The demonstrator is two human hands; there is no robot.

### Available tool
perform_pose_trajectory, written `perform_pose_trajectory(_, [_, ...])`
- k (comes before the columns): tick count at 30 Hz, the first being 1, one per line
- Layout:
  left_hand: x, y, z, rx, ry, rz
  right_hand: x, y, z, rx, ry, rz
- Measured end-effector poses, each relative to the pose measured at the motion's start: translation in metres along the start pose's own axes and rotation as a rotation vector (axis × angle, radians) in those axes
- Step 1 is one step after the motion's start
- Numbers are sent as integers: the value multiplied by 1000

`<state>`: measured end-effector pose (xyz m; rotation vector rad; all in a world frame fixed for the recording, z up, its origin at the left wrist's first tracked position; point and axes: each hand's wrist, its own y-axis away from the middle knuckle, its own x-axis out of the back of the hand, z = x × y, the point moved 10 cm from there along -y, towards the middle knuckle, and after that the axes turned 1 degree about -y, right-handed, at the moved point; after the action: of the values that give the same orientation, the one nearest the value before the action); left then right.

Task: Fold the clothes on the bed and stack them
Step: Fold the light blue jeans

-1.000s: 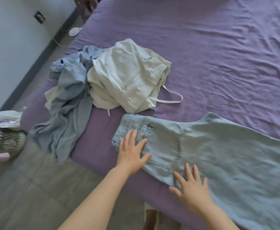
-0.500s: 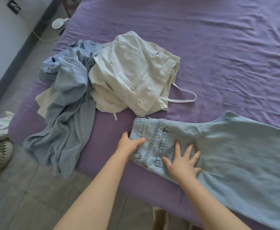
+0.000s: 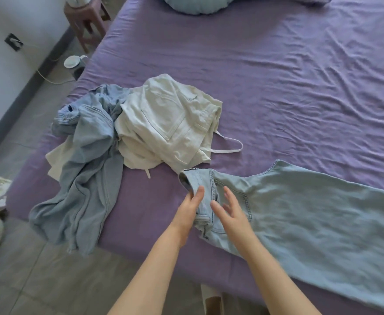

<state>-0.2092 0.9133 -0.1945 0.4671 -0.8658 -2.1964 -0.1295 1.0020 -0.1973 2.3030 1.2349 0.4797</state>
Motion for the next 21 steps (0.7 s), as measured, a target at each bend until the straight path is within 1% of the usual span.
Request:
perform_pose_trajectory(2, [-41, 14, 11, -64, 20, -102, 19, 14, -16, 37, -147, 50])
perform_pose_trajectory(4, [-81, 28, 23, -153, 82, -187, 57, 28, -29, 102, -203, 163])
perform_pose_trajectory(7, [-142, 43, 35, -248, 38, -275, 128, 53, -32, 157, -238, 290])
perform_pose_trajectory(10, [-215, 51, 26, -230, -57, -388, 190, 77, -20, 157, -154, 363])
perform_pose_trajectory(13, [-279, 46, -2, -170, -165, -437, 242, 94, 21, 33, -73, 482])
perform_pose_trajectory(15, [-309, 40, -26, -102, -178, -470, 269, 96, 52, -21, -90, 493])
perform_pose_trajectory(17, [-322, 30, -46, -72, -188, -424, 291, 92, 83, -59, -71, 487])
perform_pose_trajectory(18, [-319, 22, -51, -89, -244, -353, 300, 89, 97, -78, -58, 483])
perform_pose_trajectory(19, [-312, 14, -54, -120, -332, -249, 307, 87, 111, -105, -33, 480])
perform_pose_trajectory(21, [-293, 1, -52, -235, -603, -50, 316, 81, 132, -137, 55, 462])
